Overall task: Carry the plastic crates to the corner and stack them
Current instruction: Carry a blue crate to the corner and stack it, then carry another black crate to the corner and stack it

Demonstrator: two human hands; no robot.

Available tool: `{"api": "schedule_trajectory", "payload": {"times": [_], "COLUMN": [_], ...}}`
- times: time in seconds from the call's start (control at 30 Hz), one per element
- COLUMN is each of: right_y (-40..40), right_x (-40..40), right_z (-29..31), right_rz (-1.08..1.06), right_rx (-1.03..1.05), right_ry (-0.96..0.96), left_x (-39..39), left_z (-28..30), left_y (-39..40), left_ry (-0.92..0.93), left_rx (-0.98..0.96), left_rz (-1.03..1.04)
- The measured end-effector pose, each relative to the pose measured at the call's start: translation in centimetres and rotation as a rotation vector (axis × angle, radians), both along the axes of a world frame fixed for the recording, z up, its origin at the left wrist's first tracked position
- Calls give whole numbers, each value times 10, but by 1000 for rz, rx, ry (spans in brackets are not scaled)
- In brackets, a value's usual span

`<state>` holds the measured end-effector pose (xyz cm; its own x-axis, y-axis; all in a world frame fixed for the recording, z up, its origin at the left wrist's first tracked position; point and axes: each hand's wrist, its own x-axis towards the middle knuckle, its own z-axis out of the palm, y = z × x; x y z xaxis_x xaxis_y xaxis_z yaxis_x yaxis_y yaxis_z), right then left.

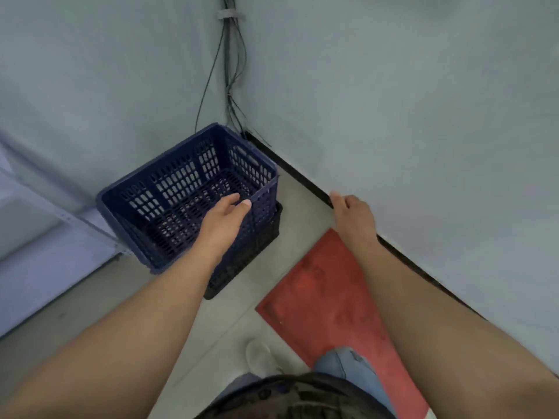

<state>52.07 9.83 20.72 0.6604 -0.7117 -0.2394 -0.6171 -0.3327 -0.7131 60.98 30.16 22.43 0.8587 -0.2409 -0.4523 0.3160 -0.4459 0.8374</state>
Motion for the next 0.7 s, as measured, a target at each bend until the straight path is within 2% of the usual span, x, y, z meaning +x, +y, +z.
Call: {"api": "schedule_trajectory", "payload": {"times": [0.23, 0.5, 0.7], "right_y": [-18, -12, 18], "right_x": [-131, -337, -482], "right_z": [-6, -21, -20], "right_rz": [-206, -485, -758], "right_rx": [-12, -26, 53], "right_ry": [-45, 10, -43], "left_x": [-89, -267, -390], "left_z": [2, 2, 2], "left_y": [-51, -96, -108], "left_ry": [-22, 22, 13], "left_rx": [-46, -68, -77], "left_rz": [-222, -497, -726]}}
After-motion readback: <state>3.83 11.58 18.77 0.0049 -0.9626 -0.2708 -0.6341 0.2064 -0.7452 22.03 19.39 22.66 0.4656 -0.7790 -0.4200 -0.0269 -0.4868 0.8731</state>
